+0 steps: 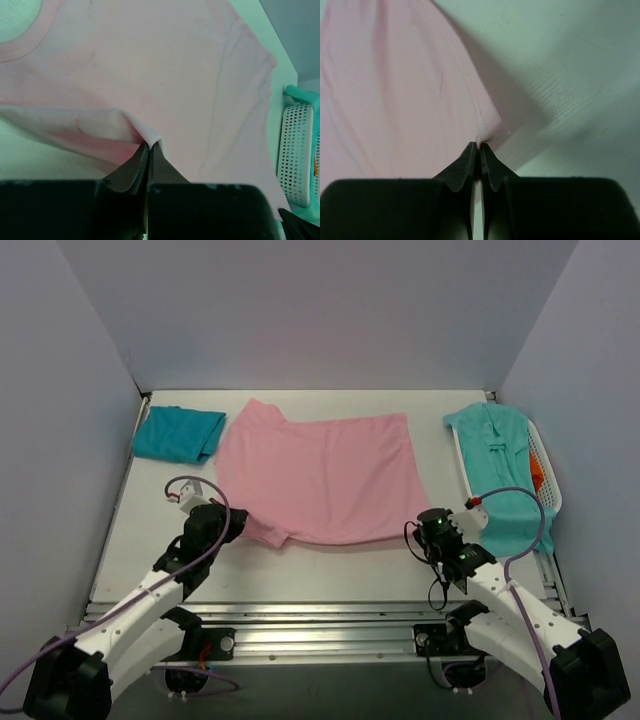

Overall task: Fold and stack the t-shirts
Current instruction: Grap the side of the flattened tshirt closest away from the robot with both arms, then fold the flattened tshirt in 1/3 of the way

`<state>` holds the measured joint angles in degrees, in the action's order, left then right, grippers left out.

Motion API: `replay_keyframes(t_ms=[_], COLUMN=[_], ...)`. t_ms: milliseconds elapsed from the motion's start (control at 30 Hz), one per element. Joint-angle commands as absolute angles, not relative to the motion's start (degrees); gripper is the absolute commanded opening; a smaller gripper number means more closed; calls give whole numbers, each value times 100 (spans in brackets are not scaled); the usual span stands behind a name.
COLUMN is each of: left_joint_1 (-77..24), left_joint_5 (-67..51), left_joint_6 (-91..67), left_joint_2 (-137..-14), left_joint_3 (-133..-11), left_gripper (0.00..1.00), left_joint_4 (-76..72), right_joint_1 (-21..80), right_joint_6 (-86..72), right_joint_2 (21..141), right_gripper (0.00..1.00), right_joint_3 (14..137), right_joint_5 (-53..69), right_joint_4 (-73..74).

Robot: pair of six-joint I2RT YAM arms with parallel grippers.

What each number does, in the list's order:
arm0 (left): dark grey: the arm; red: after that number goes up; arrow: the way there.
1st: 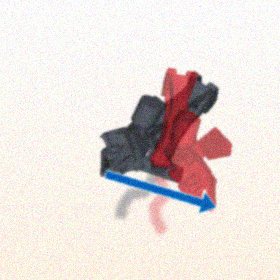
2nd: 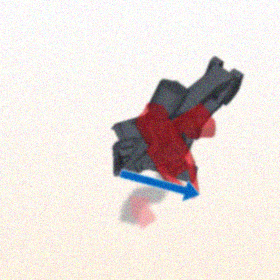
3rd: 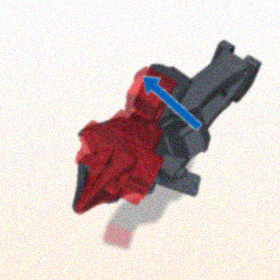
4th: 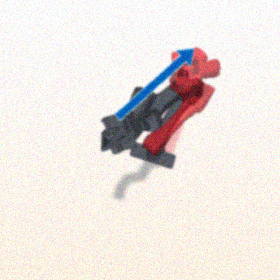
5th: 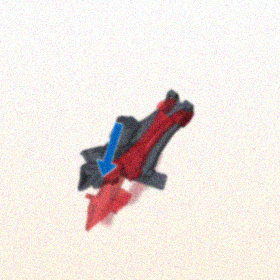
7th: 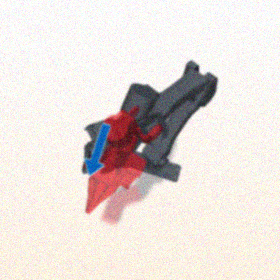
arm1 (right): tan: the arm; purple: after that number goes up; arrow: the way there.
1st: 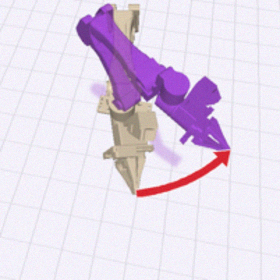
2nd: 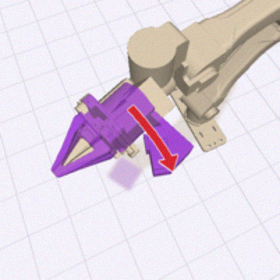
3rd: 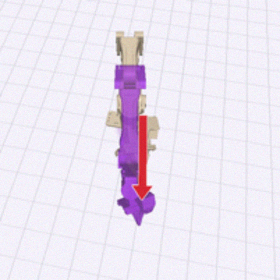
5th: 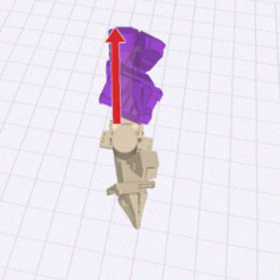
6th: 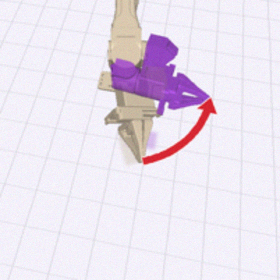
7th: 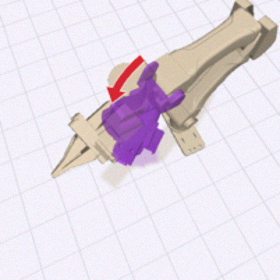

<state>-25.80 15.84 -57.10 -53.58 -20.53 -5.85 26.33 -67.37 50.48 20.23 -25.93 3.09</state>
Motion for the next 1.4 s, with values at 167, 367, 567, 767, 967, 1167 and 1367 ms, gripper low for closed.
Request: replay_keyframes(t_ms=[167, 367, 567, 767, 967, 1167, 1367], left_joint_1=[-2637, -2628, -2584, -2286, -1636, -775, -229], left_joint_5=[1521, 1599, 1644, 1372, 819, -278, -1432], left_joint_6=[-5888, -5845, -5521, -5484, -5274, -5124, -5106], left_joint_2=[-3991, -4121, -5158, -6599, -8417, -10439, -11978], left_joint_3=[-2250, -2557, -3346, -4112, -5123, -6528, -7768], left_gripper=[2, 2, 2, 2, 2, 3, 56], left_joint_4=[1308, 1292, 722, 107, -386, -440, -448], right_joint_1=[2698, 2690, 2689, 2611, 2374, 2075, 1907], right_joint_6=[-6574, -6408, -6276, -6249, -6346, -6249, -6494], right_joint_2=[4676, 4816, 5395, 6555, 8725, 10948, 12023], right_gripper=[0, 0, 0, 0, 0, 0, 0], right_joint_3=[2065, 2355, 3005, 3805, 5024, 6300, 7453], right_joint_5=[-2619, -2768, -3066, -3462, -3700, -3437, -3681], right_joint_4=[940, 756, 458, 53, -359, -467, 280])
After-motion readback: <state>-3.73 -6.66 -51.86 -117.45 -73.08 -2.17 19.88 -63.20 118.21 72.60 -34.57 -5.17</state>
